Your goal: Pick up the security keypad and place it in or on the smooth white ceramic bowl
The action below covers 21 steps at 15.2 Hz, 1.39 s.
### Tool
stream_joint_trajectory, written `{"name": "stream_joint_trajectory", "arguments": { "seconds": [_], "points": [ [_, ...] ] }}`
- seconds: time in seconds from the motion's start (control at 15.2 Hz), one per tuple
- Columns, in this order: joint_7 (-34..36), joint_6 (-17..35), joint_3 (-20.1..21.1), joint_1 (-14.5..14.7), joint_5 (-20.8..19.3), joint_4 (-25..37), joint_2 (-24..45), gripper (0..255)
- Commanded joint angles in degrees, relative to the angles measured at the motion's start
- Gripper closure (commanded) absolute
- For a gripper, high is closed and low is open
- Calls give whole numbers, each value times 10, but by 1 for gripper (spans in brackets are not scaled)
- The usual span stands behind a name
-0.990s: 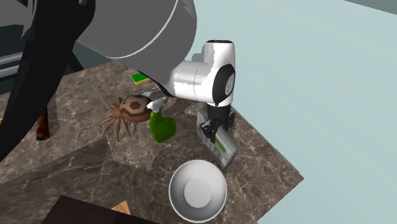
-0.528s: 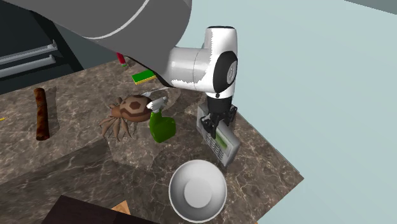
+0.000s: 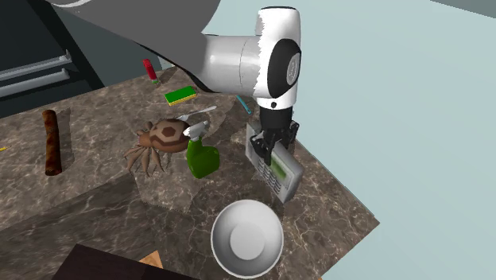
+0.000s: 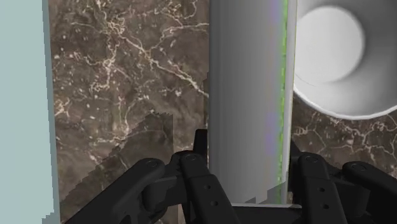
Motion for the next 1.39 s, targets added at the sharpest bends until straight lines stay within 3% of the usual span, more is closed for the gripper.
{"name": "stream_joint_trajectory", "arguments": {
  "seconds": [0.0,0.73,1.32],
  "points": [
    [-1,-12,-1,1,-1,1,-11,255],
    [-6,-76,-5,5,-6,16,-61,255],
    [13,-32,-22,11,-57,-227,-263,255]
  ]
}}
